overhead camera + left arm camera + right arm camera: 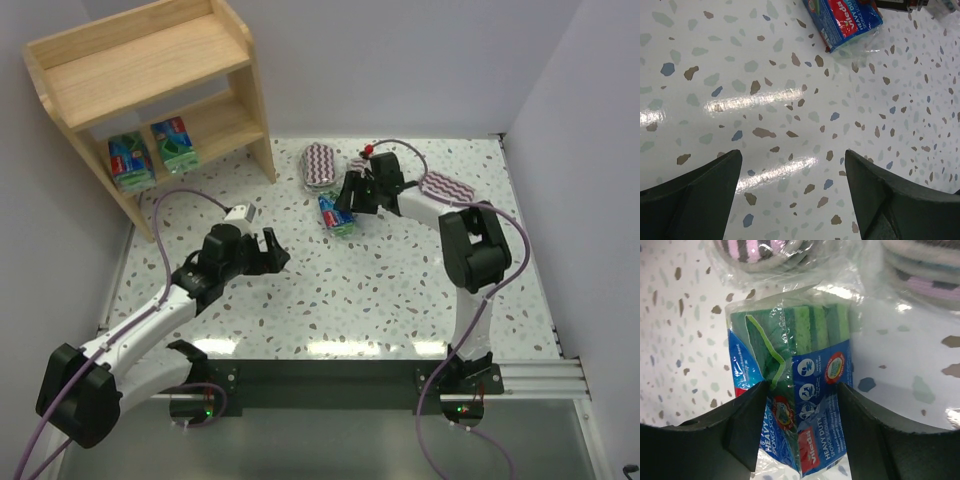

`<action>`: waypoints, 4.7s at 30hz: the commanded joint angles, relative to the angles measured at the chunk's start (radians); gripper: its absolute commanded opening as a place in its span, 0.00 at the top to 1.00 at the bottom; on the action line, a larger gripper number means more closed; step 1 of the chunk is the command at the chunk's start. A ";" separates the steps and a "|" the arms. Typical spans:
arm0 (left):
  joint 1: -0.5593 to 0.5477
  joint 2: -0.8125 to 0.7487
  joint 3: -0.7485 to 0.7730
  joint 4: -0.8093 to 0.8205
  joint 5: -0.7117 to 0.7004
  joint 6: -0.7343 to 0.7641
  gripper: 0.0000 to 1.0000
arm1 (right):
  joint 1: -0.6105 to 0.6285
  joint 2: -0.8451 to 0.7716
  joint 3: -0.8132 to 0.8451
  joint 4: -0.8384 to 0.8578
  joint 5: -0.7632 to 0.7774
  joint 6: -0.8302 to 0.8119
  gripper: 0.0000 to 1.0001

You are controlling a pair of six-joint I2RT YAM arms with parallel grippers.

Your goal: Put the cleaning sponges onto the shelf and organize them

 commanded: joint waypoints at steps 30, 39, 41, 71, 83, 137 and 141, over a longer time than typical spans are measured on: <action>0.115 0.233 0.097 -0.004 0.088 0.195 0.28 | 0.264 -0.067 -0.071 -0.309 -0.390 -0.354 0.42; 0.118 0.368 0.146 0.068 0.266 0.241 0.35 | 0.264 -0.037 -0.032 -0.379 -0.429 -0.413 0.41; 0.118 0.377 0.155 0.065 0.214 0.246 0.35 | 0.264 -0.032 -0.022 -0.393 -0.426 -0.420 0.41; 0.069 0.547 0.345 -0.100 0.301 0.419 0.50 | 0.261 0.000 0.015 -0.435 -0.347 -0.390 0.37; 0.049 0.459 0.315 -0.176 0.117 0.340 1.00 | 0.161 -0.086 0.041 -0.426 -0.225 -0.232 0.28; 0.141 0.268 -0.038 0.057 0.237 0.093 0.58 | 0.140 -0.435 -0.285 -0.366 -0.103 -0.083 0.08; 0.141 0.273 -0.040 0.094 0.278 0.082 0.96 | 0.140 -0.451 -0.291 -0.372 -0.099 -0.083 0.08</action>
